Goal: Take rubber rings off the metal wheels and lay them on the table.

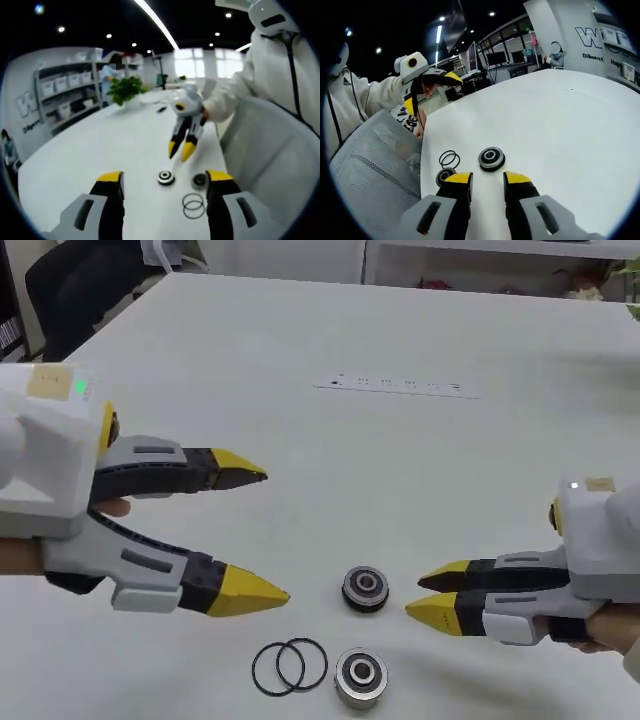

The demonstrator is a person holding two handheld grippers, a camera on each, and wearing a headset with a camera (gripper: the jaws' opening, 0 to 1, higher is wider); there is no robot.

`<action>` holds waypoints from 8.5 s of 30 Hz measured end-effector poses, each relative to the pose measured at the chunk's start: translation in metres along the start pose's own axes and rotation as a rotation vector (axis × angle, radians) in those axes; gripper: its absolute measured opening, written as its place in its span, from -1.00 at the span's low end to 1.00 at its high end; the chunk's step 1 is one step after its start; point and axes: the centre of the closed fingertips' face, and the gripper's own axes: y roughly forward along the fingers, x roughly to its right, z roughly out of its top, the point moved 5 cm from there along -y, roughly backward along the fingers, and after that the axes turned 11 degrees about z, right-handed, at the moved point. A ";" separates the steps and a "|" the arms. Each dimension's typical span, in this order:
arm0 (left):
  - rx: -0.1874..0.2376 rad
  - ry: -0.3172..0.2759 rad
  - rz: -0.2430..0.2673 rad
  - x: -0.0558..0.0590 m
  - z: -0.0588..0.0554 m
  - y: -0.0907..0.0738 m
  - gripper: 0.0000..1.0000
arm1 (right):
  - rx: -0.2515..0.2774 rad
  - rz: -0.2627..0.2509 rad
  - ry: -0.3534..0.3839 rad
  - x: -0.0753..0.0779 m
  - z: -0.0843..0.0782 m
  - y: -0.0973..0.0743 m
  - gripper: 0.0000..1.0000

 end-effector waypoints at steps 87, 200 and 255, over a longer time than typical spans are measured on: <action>-0.150 -0.002 -0.136 0.015 -0.058 0.105 -0.72 | -0.020 0.038 -0.061 0.018 -0.006 0.029 -0.73; -0.103 0.044 -0.100 0.017 -0.037 0.074 -0.37 | 0.146 0.046 0.179 0.004 0.015 0.022 -1.00; -0.066 -0.067 0.138 0.013 -0.057 -0.069 0.40 | 0.023 0.191 0.099 -0.042 0.043 0.048 -1.00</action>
